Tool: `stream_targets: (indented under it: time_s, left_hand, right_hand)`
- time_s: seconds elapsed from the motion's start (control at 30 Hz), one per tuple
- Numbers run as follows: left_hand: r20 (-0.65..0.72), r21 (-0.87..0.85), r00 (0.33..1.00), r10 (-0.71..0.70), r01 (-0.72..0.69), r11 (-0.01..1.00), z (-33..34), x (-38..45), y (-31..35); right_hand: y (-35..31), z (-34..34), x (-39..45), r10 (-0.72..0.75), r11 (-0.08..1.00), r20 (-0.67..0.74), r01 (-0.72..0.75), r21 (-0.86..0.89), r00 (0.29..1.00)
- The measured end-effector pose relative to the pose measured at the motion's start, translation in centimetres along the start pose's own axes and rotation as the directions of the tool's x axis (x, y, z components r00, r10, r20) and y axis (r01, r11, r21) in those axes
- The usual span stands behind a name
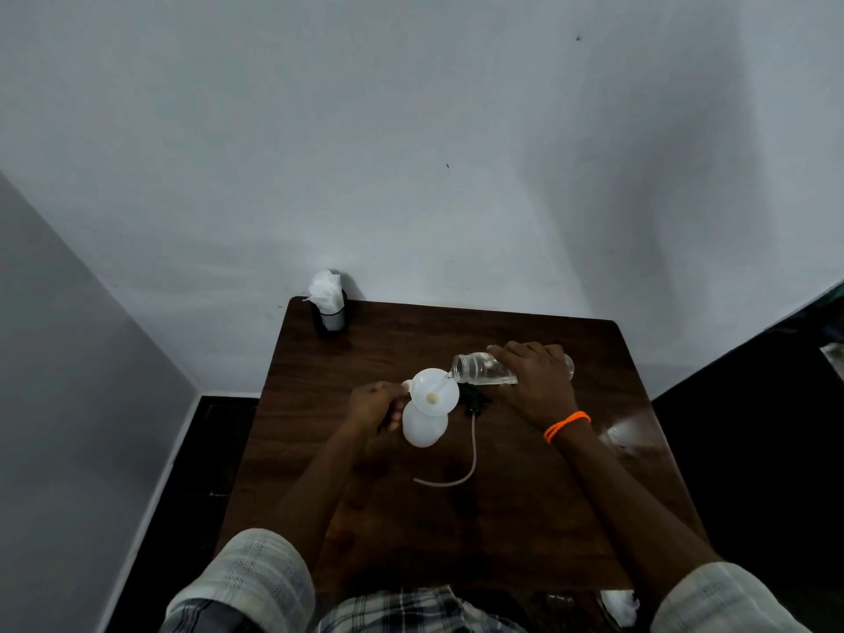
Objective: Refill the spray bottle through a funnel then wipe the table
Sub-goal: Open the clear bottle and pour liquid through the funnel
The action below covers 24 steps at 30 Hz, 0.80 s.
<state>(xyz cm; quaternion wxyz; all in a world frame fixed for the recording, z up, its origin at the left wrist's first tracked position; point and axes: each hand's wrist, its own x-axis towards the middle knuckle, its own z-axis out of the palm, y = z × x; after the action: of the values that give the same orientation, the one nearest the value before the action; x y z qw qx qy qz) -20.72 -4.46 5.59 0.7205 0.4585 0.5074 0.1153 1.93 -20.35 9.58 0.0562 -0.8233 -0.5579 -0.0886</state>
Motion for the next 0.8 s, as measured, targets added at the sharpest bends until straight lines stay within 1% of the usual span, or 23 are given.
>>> stream_targets:
  time_s: [0.1, 0.3, 0.5, 0.7, 0.8]
  left_hand:
    - [-0.009, -0.026, 1.000, -0.014, 0.013, 1.000, 0.1, -0.2, 0.0]
    - [-0.003, 0.006, 1.000, 0.005, -0.005, 1.000, 0.2, -0.7, 0.4]
    - [0.007, 0.013, 1.000, 0.016, -0.016, 1.000, 0.0, -0.6, 0.1]
    - [0.005, -0.007, 1.000, -0.002, 0.002, 1.000, 0.0, -0.4, 0.0]
    - [0.001, 0.009, 1.000, -0.005, 0.005, 1.000, 0.0, -0.5, 0.2]
  right_hand:
    - [0.0, 0.0, -0.1, -0.005, 1.000, -0.008, 0.005, -0.001, 1.000]
    - [-0.2, -0.4, -0.3, -0.015, 1.000, -0.031, 0.016, 0.006, 0.999]
    - [-0.1, -0.6, -0.1, 0.002, 1.000, 0.000, -0.002, 0.014, 1.000]
    - [-0.2, -0.9, -0.1, 0.007, 1.000, 0.011, -0.007, 0.021, 1.000]
    - [-0.2, -1.0, -0.1, 0.012, 1.000, 0.017, -0.012, 0.024, 1.000]
